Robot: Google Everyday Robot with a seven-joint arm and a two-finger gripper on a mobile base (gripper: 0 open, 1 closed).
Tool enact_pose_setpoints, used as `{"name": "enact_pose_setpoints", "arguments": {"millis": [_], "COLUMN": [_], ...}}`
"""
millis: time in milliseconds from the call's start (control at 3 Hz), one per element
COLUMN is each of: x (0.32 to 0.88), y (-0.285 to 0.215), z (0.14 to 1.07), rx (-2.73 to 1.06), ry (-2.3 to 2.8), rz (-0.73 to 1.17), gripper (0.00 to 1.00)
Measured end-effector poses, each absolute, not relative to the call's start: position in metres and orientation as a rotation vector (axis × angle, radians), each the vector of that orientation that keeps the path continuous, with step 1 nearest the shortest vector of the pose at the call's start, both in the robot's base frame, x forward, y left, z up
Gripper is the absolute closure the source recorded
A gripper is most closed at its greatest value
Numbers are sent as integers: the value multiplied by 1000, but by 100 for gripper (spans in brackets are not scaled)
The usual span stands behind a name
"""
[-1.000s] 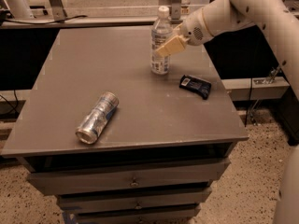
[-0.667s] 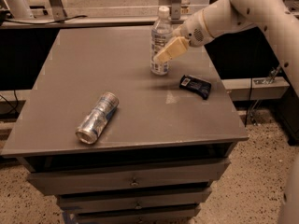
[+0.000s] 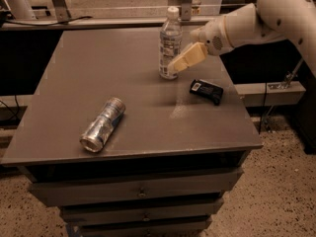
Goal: Place blue plastic bottle upright
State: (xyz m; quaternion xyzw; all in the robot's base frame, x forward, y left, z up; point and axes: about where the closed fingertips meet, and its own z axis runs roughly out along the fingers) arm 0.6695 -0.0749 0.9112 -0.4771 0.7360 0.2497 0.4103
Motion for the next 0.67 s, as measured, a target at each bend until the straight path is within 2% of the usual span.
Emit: {"name": "enact_pose_setpoints", "arguments": {"millis": [667], "x": [625], "y": [-86], "z": [924], "rx": [-960], "ry": [1597], "rz": [668], "gripper": [0]}}
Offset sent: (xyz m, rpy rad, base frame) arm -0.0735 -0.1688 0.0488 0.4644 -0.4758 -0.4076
